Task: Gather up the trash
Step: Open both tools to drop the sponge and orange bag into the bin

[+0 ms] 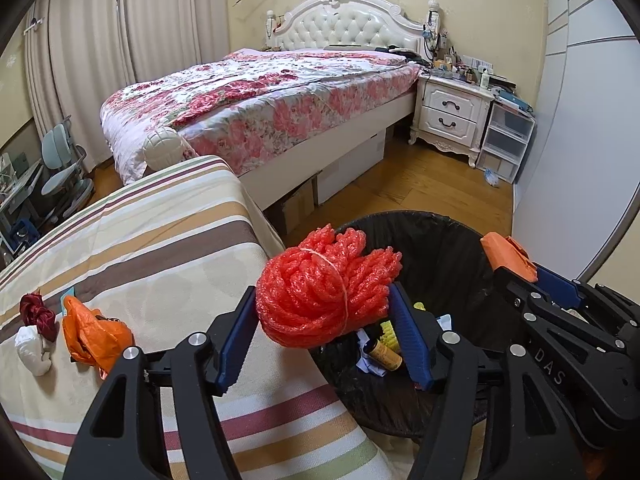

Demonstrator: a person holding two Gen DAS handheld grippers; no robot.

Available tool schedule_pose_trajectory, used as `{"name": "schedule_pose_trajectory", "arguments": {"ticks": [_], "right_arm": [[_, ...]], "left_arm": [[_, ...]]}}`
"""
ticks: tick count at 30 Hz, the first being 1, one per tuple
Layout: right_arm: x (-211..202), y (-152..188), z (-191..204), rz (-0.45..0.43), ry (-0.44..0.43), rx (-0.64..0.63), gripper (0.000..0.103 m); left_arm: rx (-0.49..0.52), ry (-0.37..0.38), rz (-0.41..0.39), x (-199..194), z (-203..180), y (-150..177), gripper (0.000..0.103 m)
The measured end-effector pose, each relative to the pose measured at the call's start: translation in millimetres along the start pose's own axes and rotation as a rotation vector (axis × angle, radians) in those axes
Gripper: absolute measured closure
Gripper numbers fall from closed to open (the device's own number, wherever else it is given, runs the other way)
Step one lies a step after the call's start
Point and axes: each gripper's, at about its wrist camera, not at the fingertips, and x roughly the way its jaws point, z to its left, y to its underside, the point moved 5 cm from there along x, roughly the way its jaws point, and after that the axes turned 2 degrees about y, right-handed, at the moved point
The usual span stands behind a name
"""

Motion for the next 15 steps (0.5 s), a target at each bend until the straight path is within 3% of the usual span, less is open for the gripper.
{"name": "schedule_pose_trajectory", "arguments": {"ticks": [3, 15], "right_arm": [[-0.4, -0.4, -1.9, -0.003, 0.004, 0.005, 0.062], [-12.9, 2.9, -1.9, -0.01, 0.01, 0.013, 0.058]], "left_arm": [[0.001, -0.001, -0.005, -0.1, 2.0, -0.6, 0.031], [-0.007, -0.028, -0.032, -19.8, 16.5, 1.7, 0.029]]}}
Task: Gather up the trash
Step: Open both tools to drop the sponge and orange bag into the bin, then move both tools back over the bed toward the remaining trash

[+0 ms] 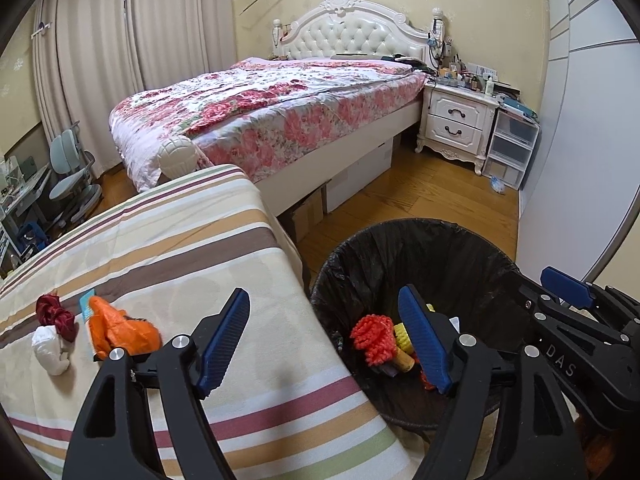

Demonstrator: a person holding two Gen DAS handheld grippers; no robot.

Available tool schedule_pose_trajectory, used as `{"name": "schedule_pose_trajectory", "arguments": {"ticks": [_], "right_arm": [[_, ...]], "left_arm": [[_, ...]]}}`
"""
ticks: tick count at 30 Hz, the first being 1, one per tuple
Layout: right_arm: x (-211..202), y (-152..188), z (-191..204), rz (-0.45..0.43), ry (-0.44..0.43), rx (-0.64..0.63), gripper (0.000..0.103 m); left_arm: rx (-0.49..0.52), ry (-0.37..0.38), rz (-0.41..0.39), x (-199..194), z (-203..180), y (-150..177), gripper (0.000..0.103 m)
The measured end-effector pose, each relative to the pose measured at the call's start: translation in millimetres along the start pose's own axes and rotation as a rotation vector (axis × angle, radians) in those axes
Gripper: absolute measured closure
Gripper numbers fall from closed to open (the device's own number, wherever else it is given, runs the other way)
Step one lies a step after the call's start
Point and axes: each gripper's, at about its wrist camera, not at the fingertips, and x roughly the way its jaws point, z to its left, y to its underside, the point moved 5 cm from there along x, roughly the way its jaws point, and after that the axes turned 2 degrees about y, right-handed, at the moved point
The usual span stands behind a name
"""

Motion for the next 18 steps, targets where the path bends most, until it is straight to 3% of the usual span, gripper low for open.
{"name": "schedule_pose_trajectory", "arguments": {"ticks": [2, 16, 18], "right_arm": [[-5.7, 3.5, 4.7, -0.004, -0.009, 0.001, 0.054], [-34.8, 37.3, 89.7, 0.024, -0.157, -0.121, 0.051], [-37.2, 41.5, 105.0, 0.027, -0.177, -0.149, 0.045]], "left_arm": [[-0.004, -0.008, -0.004, -5.9, 5.0, 2.5, 0.029], [-0.098, -0.135, -0.012, -57.2, 84.1, 44.4, 0.028], [-0.123, -0.164, -0.008, -62.6, 98.7, 52.2, 0.028]]}}
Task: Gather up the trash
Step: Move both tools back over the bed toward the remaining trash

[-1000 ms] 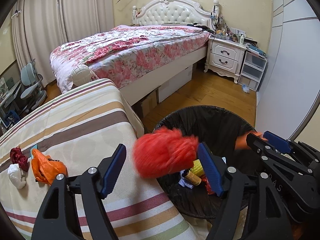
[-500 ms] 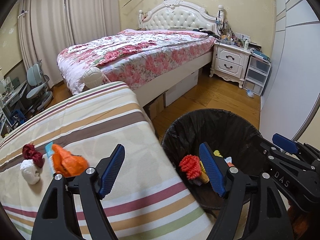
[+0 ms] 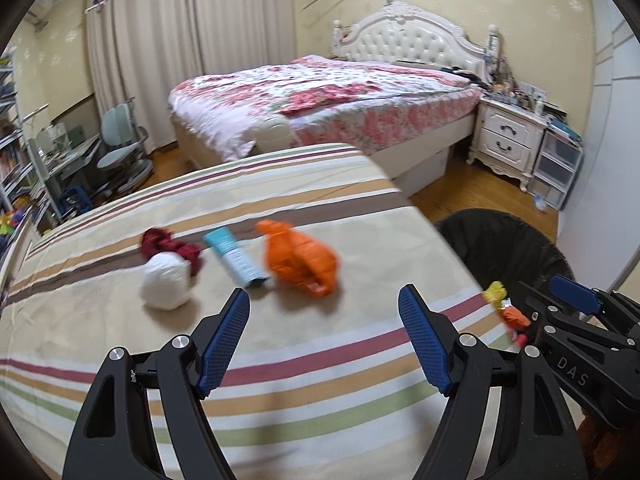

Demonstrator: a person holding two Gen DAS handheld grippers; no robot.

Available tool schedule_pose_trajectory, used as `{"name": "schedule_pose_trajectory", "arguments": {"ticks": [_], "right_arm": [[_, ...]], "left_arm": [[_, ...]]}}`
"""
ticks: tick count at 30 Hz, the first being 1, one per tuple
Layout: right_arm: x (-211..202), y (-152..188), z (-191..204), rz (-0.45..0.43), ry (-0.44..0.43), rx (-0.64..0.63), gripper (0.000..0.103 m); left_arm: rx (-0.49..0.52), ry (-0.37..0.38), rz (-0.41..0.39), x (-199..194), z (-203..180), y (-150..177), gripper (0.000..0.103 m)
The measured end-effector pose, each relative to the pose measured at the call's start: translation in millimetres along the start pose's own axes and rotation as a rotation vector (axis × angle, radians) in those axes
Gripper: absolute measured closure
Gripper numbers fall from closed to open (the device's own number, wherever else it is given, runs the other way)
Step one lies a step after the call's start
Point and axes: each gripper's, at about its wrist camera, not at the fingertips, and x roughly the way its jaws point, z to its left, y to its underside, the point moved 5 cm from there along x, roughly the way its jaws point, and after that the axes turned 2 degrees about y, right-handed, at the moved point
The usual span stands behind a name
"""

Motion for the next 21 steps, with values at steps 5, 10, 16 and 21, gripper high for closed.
{"name": "schedule_pose_trajectory", "arguments": {"ticks": [5, 10, 16, 21], "right_arm": [[5.0, 3.2, 38.2, 0.021, -0.04, -0.069, 0.044], [11.8, 8.8, 72.7, 0.051, -0.062, -0.145, 0.044], [19.0, 6.7, 102.6, 0.069, -0.087, -0.204, 0.044], [26.3, 1.1, 127.7, 0.065, -0.102, -0.244, 0.044]], "left_arm": [[-0.055, -0.08, 0.015, -1.9, 42.4, 13.4, 0.027], [-0.131, -0.127, 0.044, 0.2, 81.5, 21.9, 0.027], [-0.18, -0.155, 0.05, -5.3, 118.3, 29.4, 0.027], [-0.216, -0.155, 0.056, -6.6, 131.2, 32.5, 0.027]]}}
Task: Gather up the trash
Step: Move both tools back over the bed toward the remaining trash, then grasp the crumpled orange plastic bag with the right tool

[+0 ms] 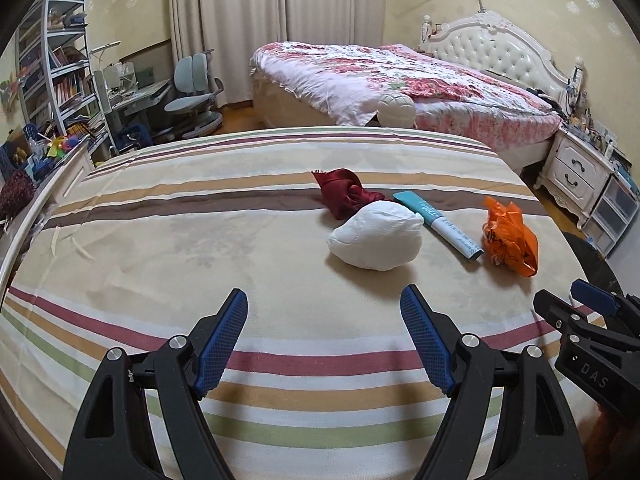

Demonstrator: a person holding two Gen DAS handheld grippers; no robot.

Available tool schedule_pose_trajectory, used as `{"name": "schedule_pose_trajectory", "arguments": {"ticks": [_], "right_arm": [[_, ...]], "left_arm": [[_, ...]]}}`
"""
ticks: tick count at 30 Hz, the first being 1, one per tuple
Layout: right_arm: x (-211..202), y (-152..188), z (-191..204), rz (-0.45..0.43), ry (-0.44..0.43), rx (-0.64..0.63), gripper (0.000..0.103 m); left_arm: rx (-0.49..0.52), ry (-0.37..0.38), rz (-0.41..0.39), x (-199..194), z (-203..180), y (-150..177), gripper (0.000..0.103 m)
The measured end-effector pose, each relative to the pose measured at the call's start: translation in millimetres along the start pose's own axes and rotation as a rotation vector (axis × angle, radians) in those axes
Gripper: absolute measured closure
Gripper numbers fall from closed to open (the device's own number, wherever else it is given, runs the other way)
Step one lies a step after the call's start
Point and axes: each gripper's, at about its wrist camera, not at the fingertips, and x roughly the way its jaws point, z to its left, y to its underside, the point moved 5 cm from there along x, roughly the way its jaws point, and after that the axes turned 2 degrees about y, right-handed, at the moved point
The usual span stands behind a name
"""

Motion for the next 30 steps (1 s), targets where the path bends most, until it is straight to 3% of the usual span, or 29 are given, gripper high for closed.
{"name": "schedule_pose_trajectory", "arguments": {"ticks": [14, 17, 30], "right_arm": [[21.2, -30.1, 24.8, -0.013, -0.009, -0.024, 0.045], [24.4, -31.2, 27.1, -0.001, -0.021, -0.025, 0.059], [26.9, -32.5, 5.8, -0.002, 0.002, 0.015, 0.059]], "left_arm": [[-0.035, 0.027, 0.018, 6.2, 10.0, -1.7, 0.025], [-0.03, 0.03, 0.022, 7.7, 8.3, -3.4, 0.025], [0.043, 0.031, -0.016, 19.6, -13.6, -19.7, 0.023]]}}
